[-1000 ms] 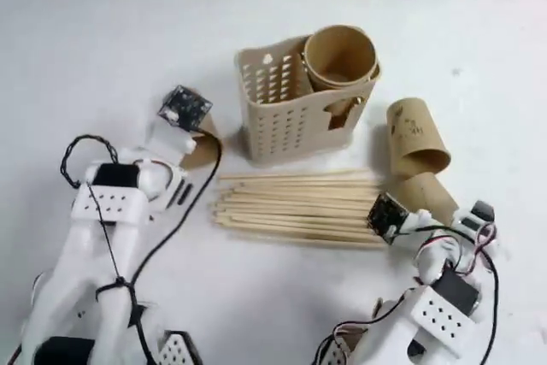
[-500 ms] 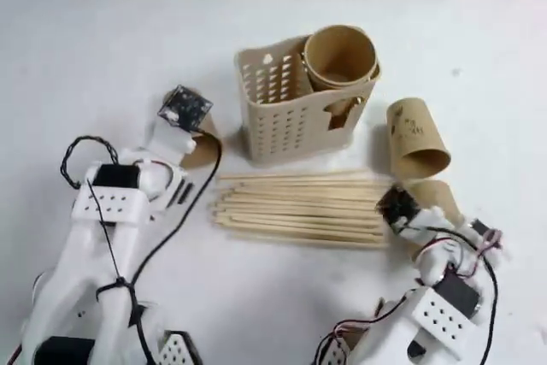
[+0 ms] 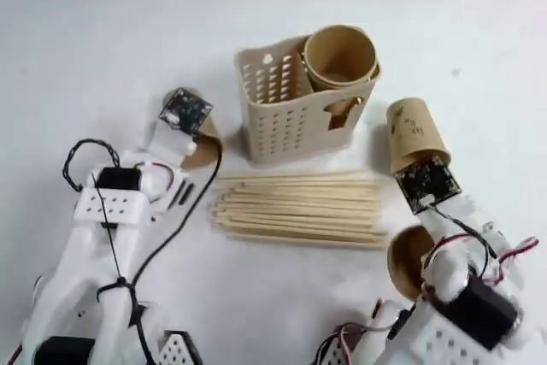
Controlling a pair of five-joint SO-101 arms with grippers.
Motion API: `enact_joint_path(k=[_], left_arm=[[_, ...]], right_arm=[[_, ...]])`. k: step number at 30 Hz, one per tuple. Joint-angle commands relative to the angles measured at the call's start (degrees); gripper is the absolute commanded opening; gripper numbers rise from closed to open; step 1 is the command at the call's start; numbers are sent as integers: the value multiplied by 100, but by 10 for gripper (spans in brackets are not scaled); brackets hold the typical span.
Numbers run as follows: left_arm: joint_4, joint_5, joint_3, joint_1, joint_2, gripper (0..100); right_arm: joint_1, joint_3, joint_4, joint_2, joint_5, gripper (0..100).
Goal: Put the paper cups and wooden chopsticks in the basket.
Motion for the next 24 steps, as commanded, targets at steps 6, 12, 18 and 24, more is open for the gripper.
enact_joint_path(k=[6, 12, 18, 24], left_arm=[[-97, 466, -18, 75, -4, 188], [-422, 580, 281, 330, -48, 188], [-589, 580, 387, 330, -48, 188], [-589, 580, 387, 330, -48, 188]], right_arm=[[-1051, -2505, -171, 2000, -2822, 17], [-2097, -5433, -233, 4022, -4510, 16], [-3266, -8457, 75, 6000, -5345, 16], [-3635, -10066, 84, 7618, -5521, 16]])
